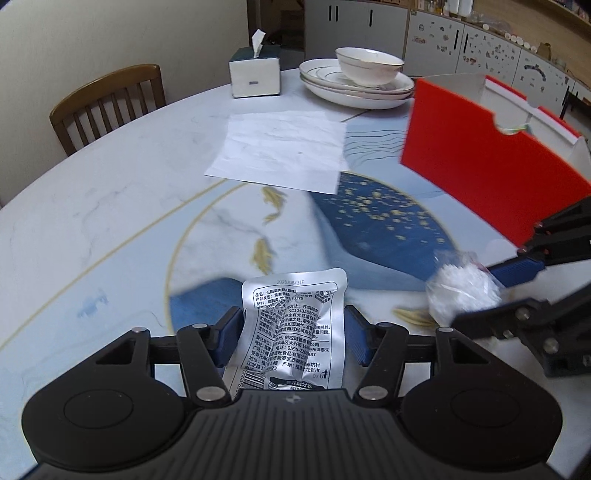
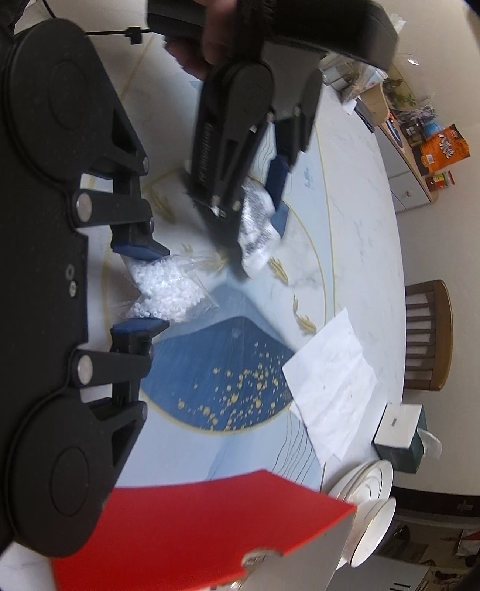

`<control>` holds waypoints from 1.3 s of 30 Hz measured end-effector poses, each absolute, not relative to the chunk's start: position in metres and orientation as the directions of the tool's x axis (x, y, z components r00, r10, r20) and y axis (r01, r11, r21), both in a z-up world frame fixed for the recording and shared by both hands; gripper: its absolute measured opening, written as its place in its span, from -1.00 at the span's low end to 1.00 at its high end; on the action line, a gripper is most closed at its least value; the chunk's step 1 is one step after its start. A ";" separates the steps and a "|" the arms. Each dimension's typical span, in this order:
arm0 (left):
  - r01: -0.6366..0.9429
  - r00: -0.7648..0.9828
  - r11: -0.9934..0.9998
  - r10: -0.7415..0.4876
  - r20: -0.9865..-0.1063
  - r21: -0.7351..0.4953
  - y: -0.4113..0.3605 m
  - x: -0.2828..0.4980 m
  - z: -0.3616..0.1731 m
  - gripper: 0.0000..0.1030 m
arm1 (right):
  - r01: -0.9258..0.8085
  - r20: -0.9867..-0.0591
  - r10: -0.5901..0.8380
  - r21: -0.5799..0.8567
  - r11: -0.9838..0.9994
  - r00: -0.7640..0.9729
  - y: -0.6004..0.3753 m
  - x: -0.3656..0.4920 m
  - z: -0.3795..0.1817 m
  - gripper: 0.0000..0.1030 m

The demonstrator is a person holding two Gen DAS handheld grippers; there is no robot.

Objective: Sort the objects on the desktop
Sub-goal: 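Carry the blister pack and bead bag with both grippers into the box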

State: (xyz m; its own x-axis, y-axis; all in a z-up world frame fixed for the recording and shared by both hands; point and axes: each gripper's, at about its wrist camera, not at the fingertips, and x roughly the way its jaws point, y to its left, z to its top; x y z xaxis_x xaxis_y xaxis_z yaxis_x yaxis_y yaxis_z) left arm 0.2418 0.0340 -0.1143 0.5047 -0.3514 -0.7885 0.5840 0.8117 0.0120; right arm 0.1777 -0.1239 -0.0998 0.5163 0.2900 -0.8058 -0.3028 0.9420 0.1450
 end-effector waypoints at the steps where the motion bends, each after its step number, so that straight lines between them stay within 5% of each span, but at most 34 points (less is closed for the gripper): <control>1: 0.579 0.503 0.815 -0.353 -0.789 0.005 0.033 0.237 -0.113 0.12 | -0.300 -0.804 0.292 0.148 0.942 0.519 -0.127 0.175 -0.098 -0.40; 39: 0.518 0.585 0.851 -0.426 -0.691 -0.086 -0.098 0.151 -0.012 0.12 | -0.266 -0.659 0.333 0.204 0.942 0.674 -0.297 0.112 -0.006 -0.40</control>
